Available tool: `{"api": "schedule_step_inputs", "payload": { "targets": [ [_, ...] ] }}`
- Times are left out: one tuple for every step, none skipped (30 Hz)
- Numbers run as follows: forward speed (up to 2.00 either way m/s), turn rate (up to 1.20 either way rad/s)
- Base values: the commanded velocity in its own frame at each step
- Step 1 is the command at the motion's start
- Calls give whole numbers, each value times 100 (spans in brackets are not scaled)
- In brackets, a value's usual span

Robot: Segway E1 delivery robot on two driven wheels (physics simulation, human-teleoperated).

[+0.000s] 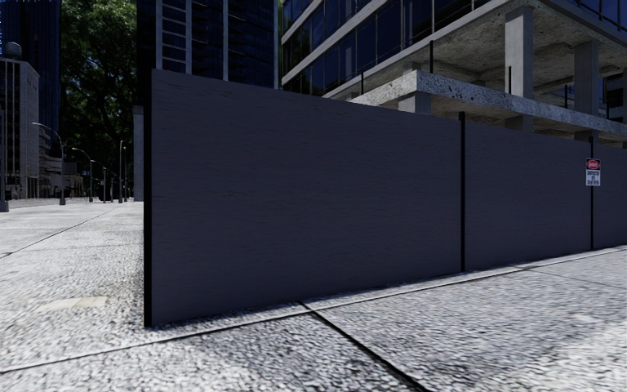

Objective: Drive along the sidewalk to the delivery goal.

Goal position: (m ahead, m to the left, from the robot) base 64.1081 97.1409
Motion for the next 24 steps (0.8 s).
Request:
{"api": "schedule_step_inputs", "payload": {
  "targets": [
    [0, 0],
    [0, 0],
    [0, 0],
    [0, 0],
    [0, 0],
    [0, 0],
    [0, 0],
    [0, 0],
    [0, 0],
    [0, 0],
    [0, 0],
    [0, 0],
    [0, 0],
    [0, 0],
    [0, 0],
    [0, 0],
    [0, 0],
    [0, 0],
    [0, 0],
    [0, 0],
    [0, 0],
    [0, 0],
    [0, 0],
    [0, 0]
  ]
}}
